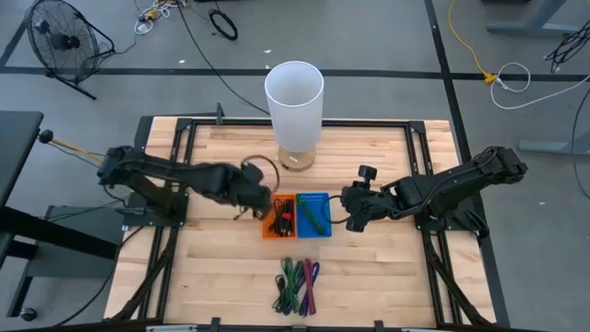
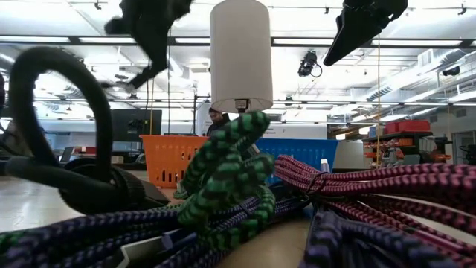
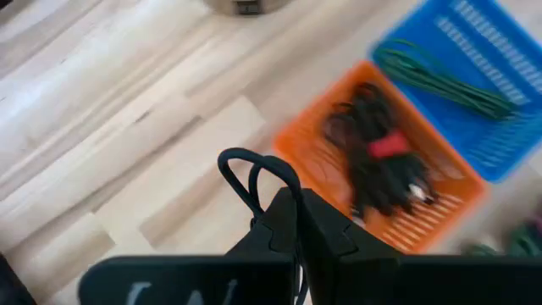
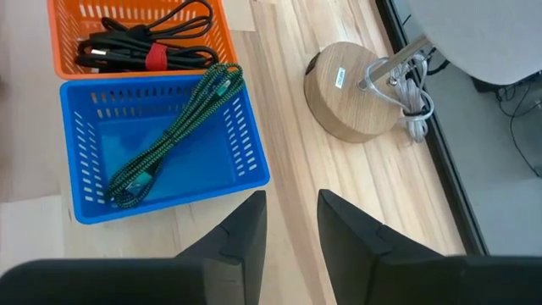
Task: Pick & Place USB Port
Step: Put the black USB cable into the orange bin
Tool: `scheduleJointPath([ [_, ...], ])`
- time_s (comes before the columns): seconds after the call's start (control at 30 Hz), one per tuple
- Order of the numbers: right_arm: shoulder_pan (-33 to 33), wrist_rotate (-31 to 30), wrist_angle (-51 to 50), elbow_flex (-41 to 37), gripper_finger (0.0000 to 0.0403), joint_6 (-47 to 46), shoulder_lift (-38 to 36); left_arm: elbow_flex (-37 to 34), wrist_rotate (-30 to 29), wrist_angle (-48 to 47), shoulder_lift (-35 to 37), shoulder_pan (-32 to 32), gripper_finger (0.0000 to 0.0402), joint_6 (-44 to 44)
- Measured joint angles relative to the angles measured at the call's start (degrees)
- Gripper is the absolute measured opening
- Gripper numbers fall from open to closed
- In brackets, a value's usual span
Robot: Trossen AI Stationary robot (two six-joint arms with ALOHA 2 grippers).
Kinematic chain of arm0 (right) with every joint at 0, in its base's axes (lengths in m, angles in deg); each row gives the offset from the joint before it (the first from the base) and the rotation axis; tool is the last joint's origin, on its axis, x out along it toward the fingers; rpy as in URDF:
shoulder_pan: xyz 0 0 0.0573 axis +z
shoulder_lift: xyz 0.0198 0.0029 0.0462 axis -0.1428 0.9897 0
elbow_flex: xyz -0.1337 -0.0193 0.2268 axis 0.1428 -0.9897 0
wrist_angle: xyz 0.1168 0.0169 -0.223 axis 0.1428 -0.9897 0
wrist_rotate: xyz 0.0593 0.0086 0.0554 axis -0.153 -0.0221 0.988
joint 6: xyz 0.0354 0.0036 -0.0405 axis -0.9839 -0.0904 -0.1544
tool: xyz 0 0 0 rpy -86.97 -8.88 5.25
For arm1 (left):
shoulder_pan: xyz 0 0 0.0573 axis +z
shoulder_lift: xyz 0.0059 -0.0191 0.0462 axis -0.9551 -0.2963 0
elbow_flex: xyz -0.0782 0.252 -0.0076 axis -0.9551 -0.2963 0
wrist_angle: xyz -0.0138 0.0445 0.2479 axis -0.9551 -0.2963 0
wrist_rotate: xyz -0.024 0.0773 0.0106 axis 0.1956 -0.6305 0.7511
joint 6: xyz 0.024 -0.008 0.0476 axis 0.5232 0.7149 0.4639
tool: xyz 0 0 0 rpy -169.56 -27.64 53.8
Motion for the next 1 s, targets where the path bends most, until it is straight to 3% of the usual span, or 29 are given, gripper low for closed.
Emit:
scheduleJointPath([
  [0.13, 0.0, 0.0, 0.0, 0.0, 0.0109, -0.2, 0.0, -11.6, 2.5, 8.7, 8.6, 4.8, 0.0004, 0.3],
  [0.3, 0.0, 0.0, -0.2, 0.0, 0.0109, -0.3, 0.0, -26.6, 6.9, 31.0, 19.8, 7.6, 0.0004, 1.8],
  [0.43, 0.0, -0.1, -0.1, 0.0, 0.0109, -0.4, 0.0, -35.0, 12.4, 48.7, 22.8, 6.1, 0.0004, 0.6],
  [0.57, 0.0, -0.1, 0.2, 0.0, 0.0109, -0.4, 0.0, -38.0, 10.4, 57.4, 21.1, 3.4, 0.0004, -0.9],
  [0.77, 0.0, -0.2, 2.5, 0.0, 0.0109, 0.2, 0.0, -38.6, 5.9, 57.7, 17.0, 2.2, 0.0003, -3.5],
  [1.0, 0.0, -0.2, 2.6, 0.0, 0.0109, 0.4, 0.0, -38.6, 6.9, 61.3, 12.1, 2.7, 0.0006, -4.0],
])
